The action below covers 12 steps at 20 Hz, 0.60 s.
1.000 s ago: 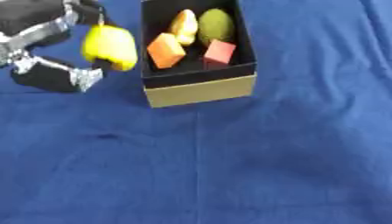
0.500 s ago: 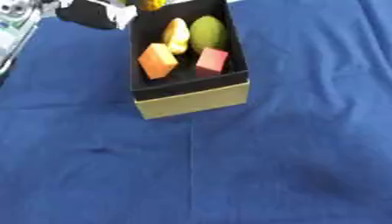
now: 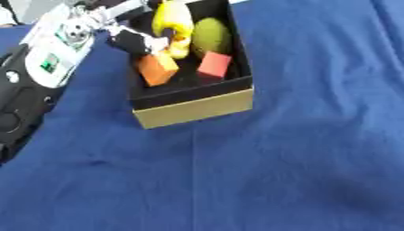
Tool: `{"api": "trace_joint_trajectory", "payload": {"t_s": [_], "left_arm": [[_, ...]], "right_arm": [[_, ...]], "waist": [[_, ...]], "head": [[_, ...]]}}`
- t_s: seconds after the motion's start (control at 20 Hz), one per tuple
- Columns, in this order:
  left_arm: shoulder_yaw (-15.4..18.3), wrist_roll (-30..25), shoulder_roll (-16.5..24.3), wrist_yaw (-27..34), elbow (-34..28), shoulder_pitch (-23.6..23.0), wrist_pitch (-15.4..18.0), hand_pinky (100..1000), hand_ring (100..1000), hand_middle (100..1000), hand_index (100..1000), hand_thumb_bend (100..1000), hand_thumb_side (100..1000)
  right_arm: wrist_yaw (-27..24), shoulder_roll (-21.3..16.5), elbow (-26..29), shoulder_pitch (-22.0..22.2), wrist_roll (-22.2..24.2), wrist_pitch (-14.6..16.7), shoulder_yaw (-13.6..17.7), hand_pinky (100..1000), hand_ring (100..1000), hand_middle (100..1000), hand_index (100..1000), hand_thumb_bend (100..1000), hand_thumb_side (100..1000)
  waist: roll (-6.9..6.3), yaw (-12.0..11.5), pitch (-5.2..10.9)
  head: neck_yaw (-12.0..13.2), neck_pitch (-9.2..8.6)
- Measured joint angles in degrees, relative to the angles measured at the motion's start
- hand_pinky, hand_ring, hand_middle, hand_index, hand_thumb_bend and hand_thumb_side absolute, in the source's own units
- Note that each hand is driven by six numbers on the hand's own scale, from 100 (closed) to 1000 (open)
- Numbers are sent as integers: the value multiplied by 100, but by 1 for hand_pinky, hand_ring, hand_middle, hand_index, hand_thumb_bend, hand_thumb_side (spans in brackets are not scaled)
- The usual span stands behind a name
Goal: Pick up objects on the table and place them in the box.
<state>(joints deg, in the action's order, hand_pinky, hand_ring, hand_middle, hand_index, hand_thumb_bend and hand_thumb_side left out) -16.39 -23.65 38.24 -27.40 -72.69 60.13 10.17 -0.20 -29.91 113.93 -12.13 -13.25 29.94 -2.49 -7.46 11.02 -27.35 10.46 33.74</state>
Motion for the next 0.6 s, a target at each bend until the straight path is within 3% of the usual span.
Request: {"api": "trace_joint_trajectory", "payload": {"t_s": [0.15, 0.3, 0.4, 0.5, 0.6], "left_arm": [[3, -53, -139, -332, 264, 52, 188, 896, 829, 796, 878, 222, 344], [4, -148, -208, -597, 396, 47, 354, 911, 851, 831, 924, 371, 537], [11, -197, -234, -685, 420, 42, 425, 909, 847, 824, 931, 439, 589], [39, -194, -243, -699, 417, 29, 444, 910, 847, 824, 939, 461, 615], [58, -163, -243, -671, 399, -20, 437, 910, 837, 814, 935, 404, 634]], "right_arm": [[-34, 1, -2, -28, 26, -11, -1, 780, 790, 736, 824, 100, 550], [-56, 1, -3, -42, 42, -7, 1, 780, 790, 735, 824, 100, 551], [-82, 1, -4, -42, 54, -18, 1, 779, 790, 736, 824, 100, 551], [-112, 1, -4, -38, 65, -29, 2, 779, 790, 735, 824, 100, 551], [-152, 1, -4, -20, 72, -35, 5, 779, 790, 736, 824, 100, 552]], "waist": [[-6, 12, -1], [-19, 3, -1], [-19, -7, 2], [-19, -15, 19], [-19, -52, 68]], "head": [[6, 0], [2, 1], [-3, 3], [-12, 14], [-41, 48]]}}
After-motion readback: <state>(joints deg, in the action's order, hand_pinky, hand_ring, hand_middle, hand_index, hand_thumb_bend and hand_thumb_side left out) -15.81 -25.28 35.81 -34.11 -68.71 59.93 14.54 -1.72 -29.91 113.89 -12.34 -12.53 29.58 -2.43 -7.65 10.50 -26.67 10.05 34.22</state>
